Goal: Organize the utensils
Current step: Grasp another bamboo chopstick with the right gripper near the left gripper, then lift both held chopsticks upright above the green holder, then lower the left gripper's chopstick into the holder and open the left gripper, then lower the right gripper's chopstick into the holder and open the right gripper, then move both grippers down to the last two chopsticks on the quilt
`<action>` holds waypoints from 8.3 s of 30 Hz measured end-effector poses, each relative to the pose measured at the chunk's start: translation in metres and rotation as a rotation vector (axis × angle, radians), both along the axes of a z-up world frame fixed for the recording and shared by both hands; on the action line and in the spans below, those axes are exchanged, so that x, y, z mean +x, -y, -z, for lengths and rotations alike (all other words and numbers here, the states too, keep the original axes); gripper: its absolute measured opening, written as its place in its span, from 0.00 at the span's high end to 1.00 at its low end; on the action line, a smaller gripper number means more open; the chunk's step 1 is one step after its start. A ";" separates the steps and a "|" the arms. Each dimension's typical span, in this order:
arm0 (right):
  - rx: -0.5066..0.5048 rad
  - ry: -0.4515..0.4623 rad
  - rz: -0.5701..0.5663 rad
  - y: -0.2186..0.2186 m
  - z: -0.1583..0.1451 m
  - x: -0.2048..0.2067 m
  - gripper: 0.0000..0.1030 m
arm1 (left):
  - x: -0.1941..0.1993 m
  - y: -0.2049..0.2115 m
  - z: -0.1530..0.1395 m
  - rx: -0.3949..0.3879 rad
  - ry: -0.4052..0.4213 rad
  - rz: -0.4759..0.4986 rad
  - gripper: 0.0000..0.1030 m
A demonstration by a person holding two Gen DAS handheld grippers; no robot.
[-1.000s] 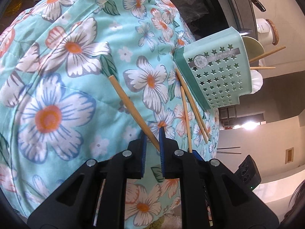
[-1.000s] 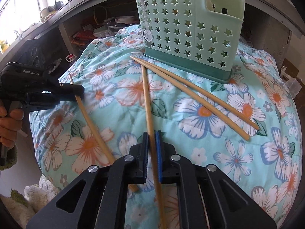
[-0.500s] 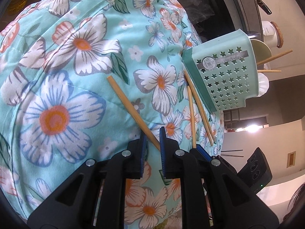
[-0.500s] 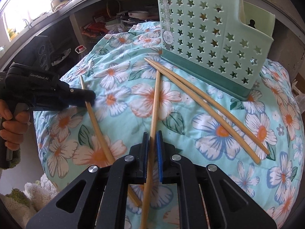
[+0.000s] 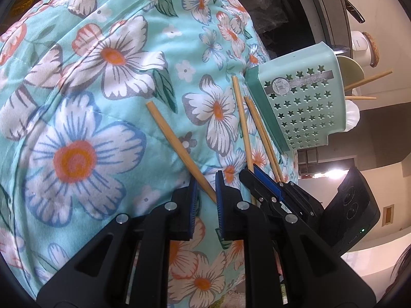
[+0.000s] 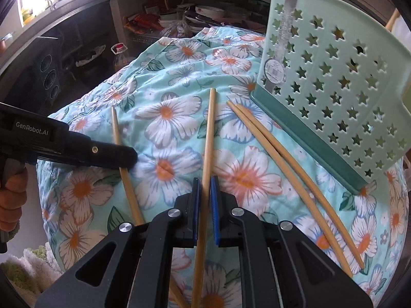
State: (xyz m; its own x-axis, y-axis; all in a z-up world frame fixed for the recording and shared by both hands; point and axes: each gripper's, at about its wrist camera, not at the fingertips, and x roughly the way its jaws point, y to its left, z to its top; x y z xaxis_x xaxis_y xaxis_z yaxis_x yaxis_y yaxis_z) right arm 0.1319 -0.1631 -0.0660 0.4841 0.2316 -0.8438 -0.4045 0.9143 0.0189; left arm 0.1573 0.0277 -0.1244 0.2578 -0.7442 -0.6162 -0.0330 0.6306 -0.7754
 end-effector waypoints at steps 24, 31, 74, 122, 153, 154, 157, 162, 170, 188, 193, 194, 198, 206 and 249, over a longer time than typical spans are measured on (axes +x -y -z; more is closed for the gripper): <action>0.149 -0.148 -0.067 0.004 -0.003 0.039 0.92 | -0.006 0.002 0.002 -0.015 0.071 -0.054 0.87; 0.118 -0.154 -0.076 -0.014 0.002 0.057 0.92 | -0.008 0.001 0.001 -0.004 0.094 -0.058 0.86; 0.500 0.365 0.367 0.155 -0.114 -0.074 0.94 | -0.051 0.066 -0.252 0.130 1.033 0.037 0.96; 0.491 0.405 0.348 0.158 -0.129 -0.085 0.94 | -0.009 0.125 -0.248 0.290 1.086 0.009 0.33; 0.476 0.764 0.348 0.129 -0.235 0.035 0.94 | -0.057 0.022 -0.133 0.450 0.771 -0.095 0.16; 0.467 0.763 0.357 0.129 -0.234 0.041 0.94 | -0.057 0.020 -0.133 0.451 0.769 -0.100 0.16; 0.417 0.756 0.391 0.127 -0.227 0.057 0.94 | -0.055 0.014 -0.131 0.450 0.760 -0.109 0.16; 0.352 0.738 0.424 0.125 -0.213 0.074 0.94 | -0.054 0.007 -0.128 0.437 0.743 -0.125 0.16; 0.310 0.739 0.452 0.124 -0.206 0.087 0.94 | -0.052 0.001 -0.121 0.432 0.721 -0.137 0.16; 0.288 0.724 0.455 0.123 -0.188 0.088 0.94 | -0.050 -0.003 -0.120 0.442 0.709 -0.154 0.16; 0.295 0.719 0.445 0.130 -0.189 0.070 0.94 | -0.050 0.000 -0.120 0.443 0.711 -0.149 0.16; 0.300 0.722 0.446 0.132 -0.190 0.064 0.94 | -0.050 0.001 -0.120 0.442 0.712 -0.145 0.16; 0.320 0.737 0.441 0.142 -0.198 0.036 0.93 | -0.051 0.006 -0.120 0.442 0.714 -0.132 0.16; 0.311 0.727 0.314 0.149 -0.199 -0.043 0.86 | -0.050 0.016 -0.116 0.457 0.687 -0.107 0.14; 0.230 -0.193 0.153 0.161 -0.006 -0.004 0.75 | -0.033 0.074 -0.030 0.825 0.407 0.038 0.08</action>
